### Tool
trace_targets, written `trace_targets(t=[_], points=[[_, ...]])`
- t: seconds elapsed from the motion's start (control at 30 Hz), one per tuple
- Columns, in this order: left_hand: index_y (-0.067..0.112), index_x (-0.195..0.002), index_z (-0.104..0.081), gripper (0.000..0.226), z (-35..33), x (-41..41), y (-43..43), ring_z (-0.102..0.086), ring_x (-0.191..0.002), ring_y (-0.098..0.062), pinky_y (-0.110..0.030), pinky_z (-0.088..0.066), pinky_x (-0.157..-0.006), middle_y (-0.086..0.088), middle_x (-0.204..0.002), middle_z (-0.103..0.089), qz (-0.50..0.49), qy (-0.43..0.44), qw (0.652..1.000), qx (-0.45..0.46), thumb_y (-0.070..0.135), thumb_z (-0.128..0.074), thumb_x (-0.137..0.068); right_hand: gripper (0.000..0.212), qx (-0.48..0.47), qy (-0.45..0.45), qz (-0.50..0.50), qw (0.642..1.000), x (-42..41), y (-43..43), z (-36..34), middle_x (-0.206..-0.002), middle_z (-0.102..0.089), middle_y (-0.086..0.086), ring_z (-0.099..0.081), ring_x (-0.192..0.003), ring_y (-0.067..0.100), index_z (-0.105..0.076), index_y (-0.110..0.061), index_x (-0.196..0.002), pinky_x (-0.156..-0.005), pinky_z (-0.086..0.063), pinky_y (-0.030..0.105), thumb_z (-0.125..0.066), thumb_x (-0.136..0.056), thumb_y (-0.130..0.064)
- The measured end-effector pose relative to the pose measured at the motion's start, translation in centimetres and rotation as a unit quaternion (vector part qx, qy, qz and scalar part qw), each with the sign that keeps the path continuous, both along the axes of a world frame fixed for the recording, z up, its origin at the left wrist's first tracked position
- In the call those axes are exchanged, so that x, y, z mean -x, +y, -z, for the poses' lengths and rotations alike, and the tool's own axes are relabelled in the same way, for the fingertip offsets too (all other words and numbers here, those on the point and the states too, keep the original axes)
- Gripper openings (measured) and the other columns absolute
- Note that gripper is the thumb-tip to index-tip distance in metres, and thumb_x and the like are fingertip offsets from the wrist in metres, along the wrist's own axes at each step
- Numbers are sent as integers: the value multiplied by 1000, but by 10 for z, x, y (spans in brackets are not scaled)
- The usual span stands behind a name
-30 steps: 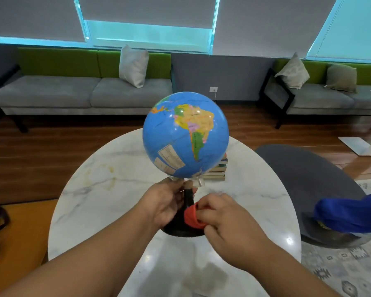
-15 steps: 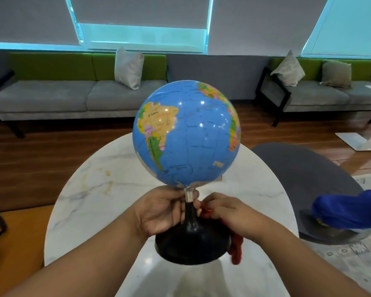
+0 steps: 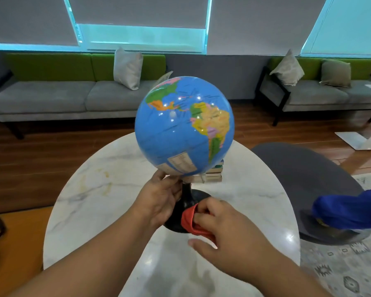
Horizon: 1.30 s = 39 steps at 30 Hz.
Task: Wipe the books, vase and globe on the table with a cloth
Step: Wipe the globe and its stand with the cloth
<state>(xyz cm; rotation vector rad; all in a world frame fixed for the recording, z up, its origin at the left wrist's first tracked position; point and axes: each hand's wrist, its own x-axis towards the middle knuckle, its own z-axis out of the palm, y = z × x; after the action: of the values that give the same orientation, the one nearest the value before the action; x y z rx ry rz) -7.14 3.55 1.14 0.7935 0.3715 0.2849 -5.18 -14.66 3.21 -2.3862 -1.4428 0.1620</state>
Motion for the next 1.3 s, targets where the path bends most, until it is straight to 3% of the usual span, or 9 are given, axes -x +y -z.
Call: trace_targets(t=[0.1, 0.23, 0.4, 0.53, 0.67, 0.8, 0.93, 1.1, 1.3], points=[[13, -115, -51, 33, -5, 0, 1, -71, -86, -22, -30, -57, -78, -12, -96, -72, 8, -2, 1000, -19, 3, -58, -85, 31, -46, -70, 37, 996, -3, -1, 8, -111, -50, -15, -53, -93, 15, -57, -36, -109, -59, -53, 29, -60, -79, -42], [11, -120, -48, 32, -15, 5, 11, -69, -103, -28, -36, -56, -84, -16, -107, -71, 47, -20, 995, -89, 5, -54, -89, 32, -71, -57, 57, 994, -17, -11, 6, -113, -55, -13, -56, -89, 17, -64, -29, -108, -57, -53, 29, -71, -77, -23], [18, -97, -50, 18, -15, 10, 8, -69, -100, -32, -48, -51, -93, -14, -97, -73, 14, -8, 986, -168, 2, -55, -91, 41, -39, -37, 83, 995, -18, -7, -5, -115, -47, -16, -50, -101, 13, -62, -26, -108, -75, -44, 22, -43, -72, -22], [10, -105, -52, 30, -11, 10, -3, -51, -85, -40, -41, -44, -72, -26, -96, -58, 0, -10, 983, -186, 2, -63, -79, 45, 0, -30, 24, 999, 1, 18, -13, -116, -45, -12, -47, -100, 18, -62, -26, -110, -78, -44, 28, -37, -72, -28], [0, -115, -48, 37, -13, 10, -11, -43, -77, -35, -43, -38, -68, -30, -96, -54, 13, -14, 984, -175, 0, -65, -82, 39, 11, -32, -35, 999, 11, 27, -8, -110, -44, -11, -40, -91, 16, -61, -24, -106, -71, -36, 27, -37, -75, -27], [2, -107, -50, 20, -11, 12, -4, -66, -87, -33, -46, -48, -80, -27, -96, -67, -25, 23, 980, -198, 0, -60, -90, 50, -12, 16, -36, 999, -6, 1, -8, -108, -51, -20, -49, -95, 12, -67, -32, -106, -76, -47, 28, -32, -71, -30], [12, -102, -48, 19, -11, 14, -2, -70, -95, -28, -43, -53, -85, -17, -94, -72, -33, 26, 983, -181, 0, -57, -91, 56, -29, -3, 29, 999, -20, -4, -11, -104, -51, -18, -47, -94, 9, -70, -29, -101, -76, -46, 28, -23, -71, -38], [14, -88, -60, 16, -13, 11, -10, -44, -67, -31, -34, -40, -61, -22, -80, -56, -36, 6, 984, -175, 0, -63, -84, 53, 5, -47, -53, 997, 10, 24, -7, -108, -50, -12, -43, -90, 19, -65, -27, -103, -72, -47, 36, -24, -70, -33], [20, -92, -54, 23, -14, 17, -7, -68, -91, -28, -37, -53, -77, -12, -89, -70, -67, 28, 980, -185, -2, -60, -88, 43, -43, -6, -50, 998, -11, -11, -2, -112, -56, -21, -54, -94, 12, -69, -33, -102, -73, -48, 23, -41, -72, -21]])
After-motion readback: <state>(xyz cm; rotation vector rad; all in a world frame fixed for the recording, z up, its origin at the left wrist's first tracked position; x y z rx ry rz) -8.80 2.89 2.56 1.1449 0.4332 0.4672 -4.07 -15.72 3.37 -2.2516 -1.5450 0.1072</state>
